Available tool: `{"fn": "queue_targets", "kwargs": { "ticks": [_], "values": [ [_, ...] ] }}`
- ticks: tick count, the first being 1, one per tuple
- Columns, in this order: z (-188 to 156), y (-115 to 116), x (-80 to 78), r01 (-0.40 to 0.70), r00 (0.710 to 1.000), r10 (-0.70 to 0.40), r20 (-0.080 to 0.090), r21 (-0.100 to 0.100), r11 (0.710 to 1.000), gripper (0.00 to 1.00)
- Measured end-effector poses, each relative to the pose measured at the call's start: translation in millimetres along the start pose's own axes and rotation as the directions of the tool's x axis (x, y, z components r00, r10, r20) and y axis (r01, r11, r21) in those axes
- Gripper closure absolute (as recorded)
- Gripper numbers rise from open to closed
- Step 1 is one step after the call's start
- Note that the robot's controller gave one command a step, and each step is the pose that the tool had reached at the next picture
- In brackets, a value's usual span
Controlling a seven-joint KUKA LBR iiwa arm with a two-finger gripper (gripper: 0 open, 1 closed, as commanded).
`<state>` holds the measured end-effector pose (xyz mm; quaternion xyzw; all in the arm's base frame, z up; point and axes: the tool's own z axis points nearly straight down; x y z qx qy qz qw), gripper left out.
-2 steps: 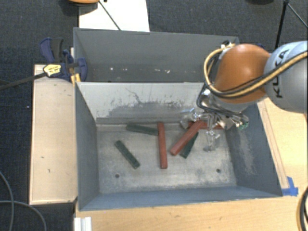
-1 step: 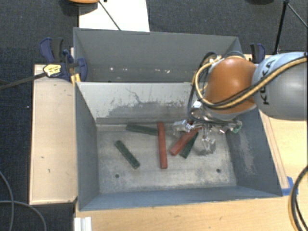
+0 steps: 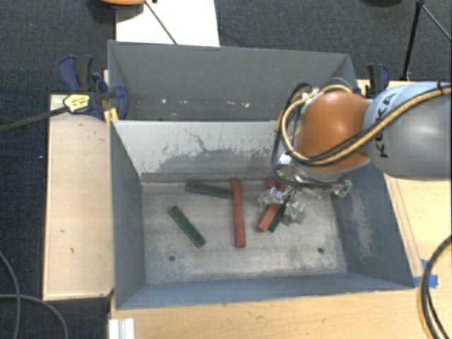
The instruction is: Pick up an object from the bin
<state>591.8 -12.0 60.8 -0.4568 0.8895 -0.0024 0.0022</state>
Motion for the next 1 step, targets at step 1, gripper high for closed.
{"fn": "queue_targets", "kwargs": {
  "ticks": [1],
  "values": [
    [-1.7, 0.7, 0.0, 0.008, 1.000, -0.008, 0.000, 0.000, 1.000, 1.00]
  ]
}}
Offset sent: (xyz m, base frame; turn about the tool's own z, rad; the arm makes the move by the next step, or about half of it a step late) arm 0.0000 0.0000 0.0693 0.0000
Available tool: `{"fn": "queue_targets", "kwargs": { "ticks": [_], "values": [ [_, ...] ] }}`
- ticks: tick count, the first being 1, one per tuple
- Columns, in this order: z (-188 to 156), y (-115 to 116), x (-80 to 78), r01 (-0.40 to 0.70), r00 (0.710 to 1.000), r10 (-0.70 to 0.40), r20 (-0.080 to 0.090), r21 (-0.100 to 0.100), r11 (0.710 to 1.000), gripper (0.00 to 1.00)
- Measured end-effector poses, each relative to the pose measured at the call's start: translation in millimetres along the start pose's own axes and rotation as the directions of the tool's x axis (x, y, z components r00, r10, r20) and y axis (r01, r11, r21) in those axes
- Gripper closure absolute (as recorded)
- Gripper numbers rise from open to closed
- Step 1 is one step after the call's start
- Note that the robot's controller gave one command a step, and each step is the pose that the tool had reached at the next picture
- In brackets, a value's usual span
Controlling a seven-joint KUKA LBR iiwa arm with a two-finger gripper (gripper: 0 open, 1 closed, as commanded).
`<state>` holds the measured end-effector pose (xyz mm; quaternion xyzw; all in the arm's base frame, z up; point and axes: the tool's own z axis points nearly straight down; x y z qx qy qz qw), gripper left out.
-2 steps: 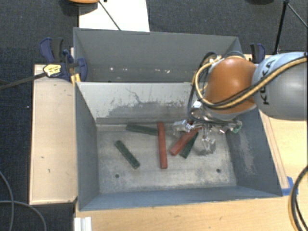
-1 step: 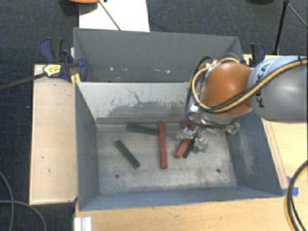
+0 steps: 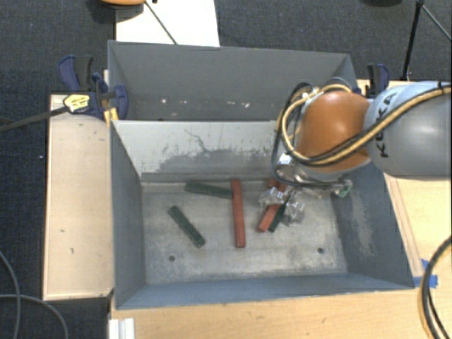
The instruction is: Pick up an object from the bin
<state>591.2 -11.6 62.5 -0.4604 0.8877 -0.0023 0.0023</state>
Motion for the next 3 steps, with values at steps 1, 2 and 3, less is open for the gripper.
{"fn": "queue_targets", "kwargs": {
  "ticks": [1, 2, 3],
  "values": [
    [-5, 1, 0.5, 0.003, 1.000, -0.003, -0.001, -0.004, 1.000, 1.00],
    [-25, 3, 1.0, 0.000, 1.000, 0.000, -0.004, -0.011, 1.000, 1.00],
    [-45, 2, 0.0, -0.001, 1.000, 0.001, -0.001, -0.008, 1.000, 1.00]
  ]
}}
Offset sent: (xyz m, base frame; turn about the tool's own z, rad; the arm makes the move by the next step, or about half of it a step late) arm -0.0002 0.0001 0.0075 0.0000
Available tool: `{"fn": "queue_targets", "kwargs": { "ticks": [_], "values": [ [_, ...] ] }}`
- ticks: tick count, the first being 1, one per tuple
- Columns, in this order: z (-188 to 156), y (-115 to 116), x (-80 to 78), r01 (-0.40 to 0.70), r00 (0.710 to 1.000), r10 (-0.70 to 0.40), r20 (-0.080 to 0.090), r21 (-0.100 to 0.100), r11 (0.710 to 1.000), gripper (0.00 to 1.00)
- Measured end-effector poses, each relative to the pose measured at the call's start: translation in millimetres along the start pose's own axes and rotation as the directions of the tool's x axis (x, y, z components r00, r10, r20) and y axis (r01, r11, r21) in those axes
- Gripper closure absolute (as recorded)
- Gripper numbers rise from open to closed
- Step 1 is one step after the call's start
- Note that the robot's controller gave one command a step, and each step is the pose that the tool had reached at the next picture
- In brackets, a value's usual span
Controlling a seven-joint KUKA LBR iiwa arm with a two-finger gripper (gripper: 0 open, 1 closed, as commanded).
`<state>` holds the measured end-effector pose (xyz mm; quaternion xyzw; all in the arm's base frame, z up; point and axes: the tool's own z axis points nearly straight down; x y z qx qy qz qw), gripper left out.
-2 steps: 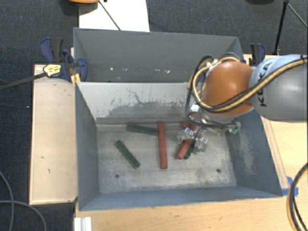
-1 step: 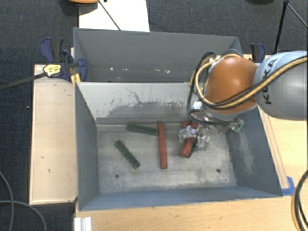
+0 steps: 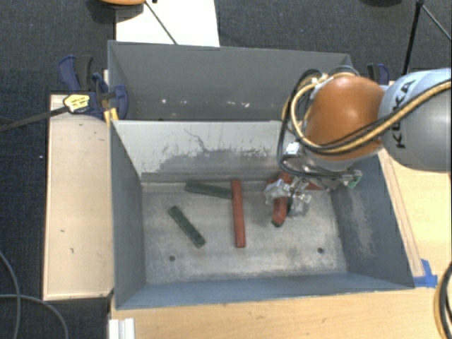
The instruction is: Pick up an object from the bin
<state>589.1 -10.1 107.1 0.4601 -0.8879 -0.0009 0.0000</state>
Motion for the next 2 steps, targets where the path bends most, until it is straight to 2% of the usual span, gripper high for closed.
{"fn": "queue_targets", "kwargs": {
  "ticks": [2],
  "values": [
    [-36, 0, -0.1, -0.003, 1.000, 0.003, 0.001, 0.001, 1.000, 1.00]
  ]
}}
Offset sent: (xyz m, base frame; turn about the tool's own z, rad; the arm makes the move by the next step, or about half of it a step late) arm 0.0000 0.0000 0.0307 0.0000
